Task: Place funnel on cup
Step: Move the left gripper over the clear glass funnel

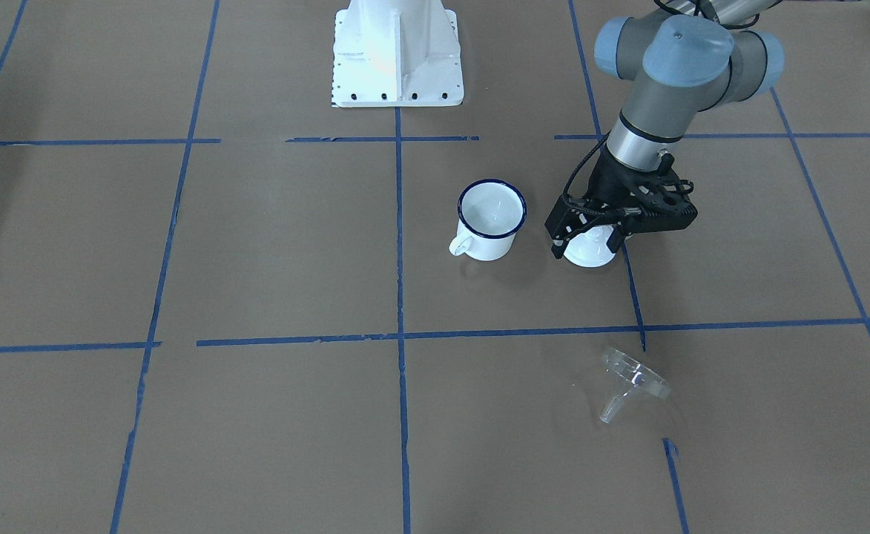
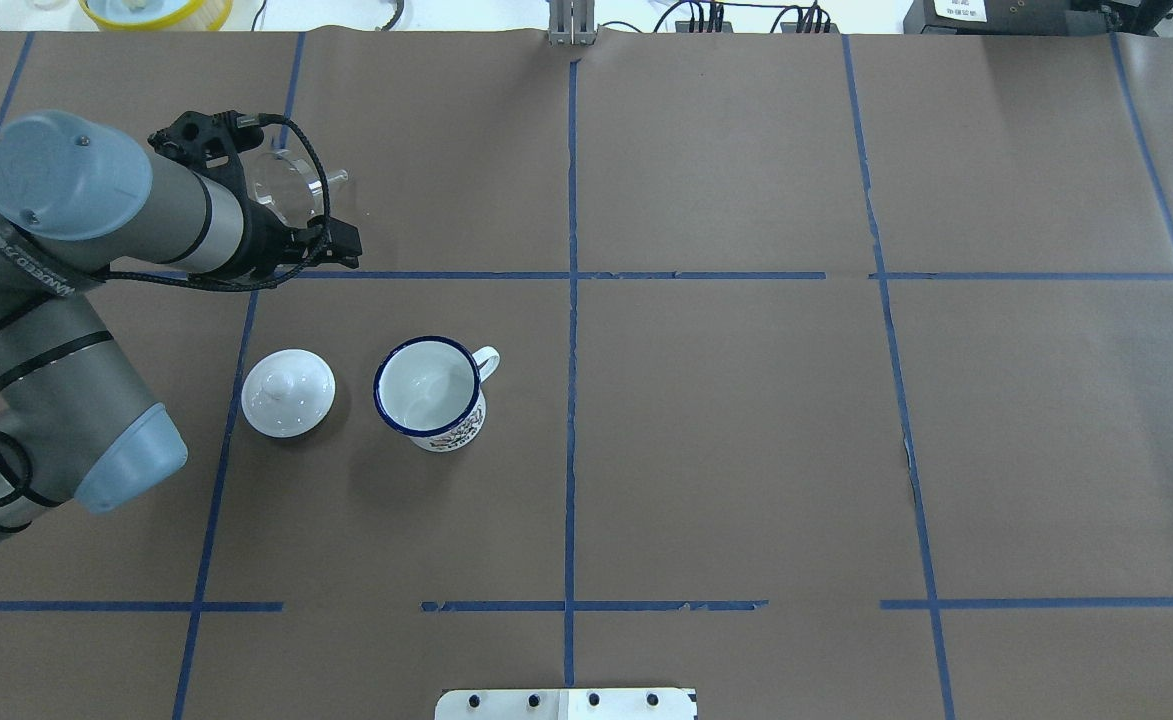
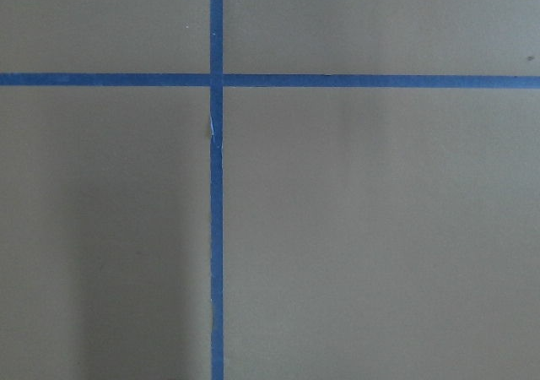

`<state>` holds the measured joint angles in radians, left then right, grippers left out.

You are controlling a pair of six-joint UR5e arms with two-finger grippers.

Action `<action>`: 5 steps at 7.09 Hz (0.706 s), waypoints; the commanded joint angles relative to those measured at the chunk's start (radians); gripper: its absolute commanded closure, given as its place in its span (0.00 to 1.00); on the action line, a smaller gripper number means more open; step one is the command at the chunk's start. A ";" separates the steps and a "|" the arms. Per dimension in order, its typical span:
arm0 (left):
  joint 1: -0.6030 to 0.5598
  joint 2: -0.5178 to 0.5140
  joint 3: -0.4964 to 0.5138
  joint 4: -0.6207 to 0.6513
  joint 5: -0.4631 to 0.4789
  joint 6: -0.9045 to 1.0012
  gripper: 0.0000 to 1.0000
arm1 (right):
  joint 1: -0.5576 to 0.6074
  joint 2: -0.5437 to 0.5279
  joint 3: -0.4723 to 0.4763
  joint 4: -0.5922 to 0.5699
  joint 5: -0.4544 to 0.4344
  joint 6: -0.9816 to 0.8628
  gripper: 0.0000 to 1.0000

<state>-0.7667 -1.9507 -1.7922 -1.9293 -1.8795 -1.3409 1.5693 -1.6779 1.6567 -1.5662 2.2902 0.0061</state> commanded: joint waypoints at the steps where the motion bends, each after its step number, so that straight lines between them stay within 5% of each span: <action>1: -0.061 -0.005 0.117 -0.141 0.002 -0.124 0.00 | 0.000 0.000 0.000 0.000 0.000 0.000 0.00; 5: -0.169 -0.020 0.299 -0.357 0.002 -0.224 0.00 | 0.000 0.000 0.000 0.000 0.000 0.000 0.00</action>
<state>-0.9170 -1.9659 -1.5440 -2.2257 -1.8777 -1.5568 1.5692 -1.6782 1.6567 -1.5662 2.2902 0.0061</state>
